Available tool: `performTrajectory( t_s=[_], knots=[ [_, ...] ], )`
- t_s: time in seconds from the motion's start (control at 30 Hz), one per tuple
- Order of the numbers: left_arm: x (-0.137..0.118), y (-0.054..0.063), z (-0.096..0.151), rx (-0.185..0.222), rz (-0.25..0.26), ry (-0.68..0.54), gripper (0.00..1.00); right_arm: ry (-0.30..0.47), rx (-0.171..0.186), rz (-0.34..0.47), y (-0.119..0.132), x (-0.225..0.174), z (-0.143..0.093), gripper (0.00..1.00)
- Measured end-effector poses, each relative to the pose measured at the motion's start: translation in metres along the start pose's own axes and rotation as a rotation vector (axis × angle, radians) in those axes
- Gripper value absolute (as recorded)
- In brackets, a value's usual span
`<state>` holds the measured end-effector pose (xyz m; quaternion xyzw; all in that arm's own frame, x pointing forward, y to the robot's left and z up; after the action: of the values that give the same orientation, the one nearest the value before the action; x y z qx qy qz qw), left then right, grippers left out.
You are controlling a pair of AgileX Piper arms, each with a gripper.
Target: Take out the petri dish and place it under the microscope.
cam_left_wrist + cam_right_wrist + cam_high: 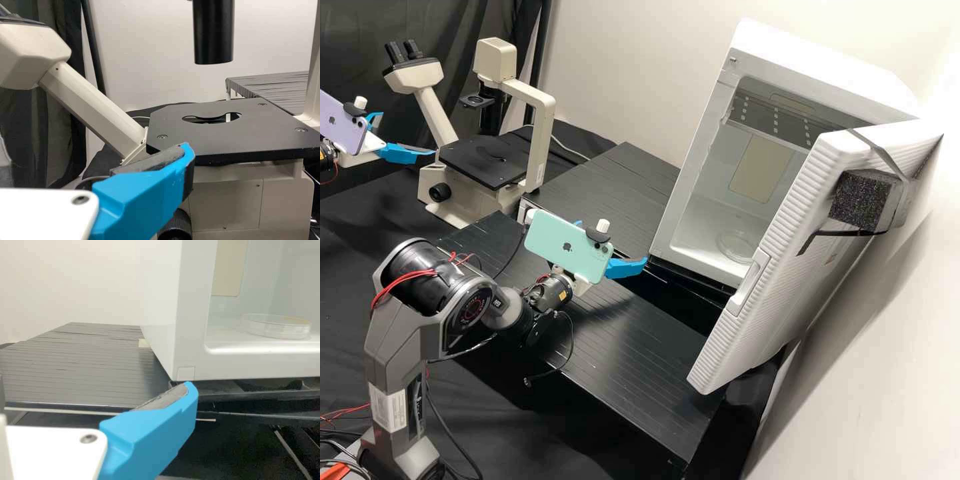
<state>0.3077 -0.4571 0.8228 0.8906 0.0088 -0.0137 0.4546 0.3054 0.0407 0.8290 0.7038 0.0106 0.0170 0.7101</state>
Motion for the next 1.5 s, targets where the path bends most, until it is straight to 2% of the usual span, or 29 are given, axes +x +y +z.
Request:
performTrajectory(
  t_s=[0.3, 0.4, 0.53, 0.67, 0.87, 0.97, 1.13, 1.37, 1.5],
  knots=[
    [0.0, 0.0, 0.0, 0.0, 0.0, 0.0, 1.0, 0.0, 0.0, 0.0, 0.0, 0.0, 0.0, 1.0],
    [0.0, 0.0, 0.0, 0.0, 0.0, 0.0, 1.0, -0.003, -0.014, 0.005, 0.001, -0.008, 0.007, 1.0],
    [0.0, 0.0, 0.0, 0.0, 0.0, 0.0, 1.0, 0.002, -0.026, 0.052, 0.011, -0.031, 0.021, 1.0],
    [0.0, 0.0, 0.0, 0.0, 0.0, 0.0, 1.0, 0.015, -0.014, 0.119, 0.026, -0.05, 0.036, 1.0],
    [0.0, 0.0, 0.0, 0.0, 0.0, 0.0, 1.0, -0.045, -0.006, 0.215, 0.058, -0.059, 0.062, 1.0],
    [0.0, 0.0, 0.0, 0.0, 0.0, 0.0, 1.0, -0.063, -0.012, 0.256, 0.071, -0.051, 0.072, 1.0],
    [0.0, 0.0, 0.0, 0.0, 0.0, 0.0, 1.0, -0.048, -0.03, 0.305, 0.093, -0.024, 0.084, 1.0],
    [0.0, 0.0, 0.0, 0.0, 0.0, 0.0, 1.0, -0.047, -0.013, 0.314, 0.113, 0.016, 0.096, 1.0],
    [0.0, 0.0, 0.0, 0.0, 0.0, 0.0, 1.0, -0.047, 0.0, 0.289, 0.122, 0.039, 0.103, 1.0]
  ],
)
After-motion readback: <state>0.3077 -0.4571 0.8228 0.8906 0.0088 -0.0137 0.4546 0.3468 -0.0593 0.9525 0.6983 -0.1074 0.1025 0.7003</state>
